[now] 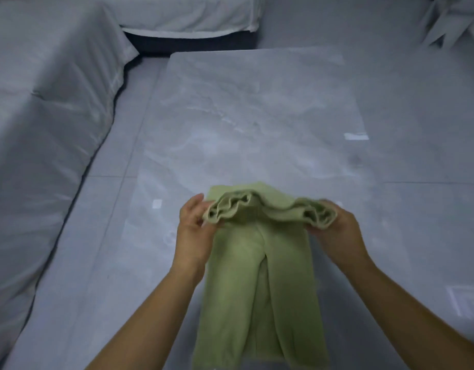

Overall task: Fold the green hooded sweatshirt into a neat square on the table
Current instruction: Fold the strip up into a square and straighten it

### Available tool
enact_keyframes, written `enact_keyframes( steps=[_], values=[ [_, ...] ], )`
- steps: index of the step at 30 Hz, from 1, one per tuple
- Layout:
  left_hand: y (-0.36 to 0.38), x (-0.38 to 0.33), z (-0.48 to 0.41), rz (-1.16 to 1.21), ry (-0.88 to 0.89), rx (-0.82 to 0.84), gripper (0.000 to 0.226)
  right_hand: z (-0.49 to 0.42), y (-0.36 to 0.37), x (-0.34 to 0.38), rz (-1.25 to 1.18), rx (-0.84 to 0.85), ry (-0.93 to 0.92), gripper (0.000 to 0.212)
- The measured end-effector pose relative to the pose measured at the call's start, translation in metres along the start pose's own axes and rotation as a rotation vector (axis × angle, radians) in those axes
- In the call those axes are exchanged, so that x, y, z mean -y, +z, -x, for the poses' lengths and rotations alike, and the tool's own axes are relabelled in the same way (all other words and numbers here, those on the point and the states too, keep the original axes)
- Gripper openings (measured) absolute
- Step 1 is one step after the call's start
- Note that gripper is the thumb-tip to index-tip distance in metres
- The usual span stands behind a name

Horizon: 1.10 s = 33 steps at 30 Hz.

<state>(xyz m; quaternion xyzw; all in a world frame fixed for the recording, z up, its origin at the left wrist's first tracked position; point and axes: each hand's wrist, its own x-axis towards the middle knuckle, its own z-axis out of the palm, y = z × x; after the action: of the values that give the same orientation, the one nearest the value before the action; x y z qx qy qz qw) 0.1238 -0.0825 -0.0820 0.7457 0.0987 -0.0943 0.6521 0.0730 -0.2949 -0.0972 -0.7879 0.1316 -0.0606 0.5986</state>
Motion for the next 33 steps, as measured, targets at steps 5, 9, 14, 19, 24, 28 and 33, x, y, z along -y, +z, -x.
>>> enact_keyframes(
  steps=[5,9,14,19,24,28,33],
  values=[
    [-0.028,0.056,0.070,-0.042,-0.073,0.055,0.030,0.075,-0.005,-0.037,0.211,-0.095,-0.121,0.028],
    [-0.046,0.095,0.102,-0.078,-0.195,0.086,0.040,0.126,0.004,-0.067,0.408,-0.070,-0.140,0.025],
    [-0.058,0.114,0.114,-0.120,-0.379,0.185,0.036,0.150,0.014,-0.100,0.610,-0.026,-0.180,0.030],
    [-0.063,0.110,0.110,0.081,-0.569,0.169,0.040,0.154,0.016,-0.108,0.668,0.052,-0.183,0.042],
    [-0.058,0.106,0.103,0.281,-0.683,0.123,0.018,0.163,0.008,-0.112,0.545,0.140,-0.119,0.066],
    [-0.052,0.112,0.108,0.205,-0.572,0.115,0.007,0.165,0.012,-0.094,-0.027,-0.116,0.293,0.042],
    [-0.050,0.114,0.115,0.128,-0.511,0.158,0.019,0.155,0.030,-0.078,-0.109,-0.293,0.609,0.028]
  ],
)
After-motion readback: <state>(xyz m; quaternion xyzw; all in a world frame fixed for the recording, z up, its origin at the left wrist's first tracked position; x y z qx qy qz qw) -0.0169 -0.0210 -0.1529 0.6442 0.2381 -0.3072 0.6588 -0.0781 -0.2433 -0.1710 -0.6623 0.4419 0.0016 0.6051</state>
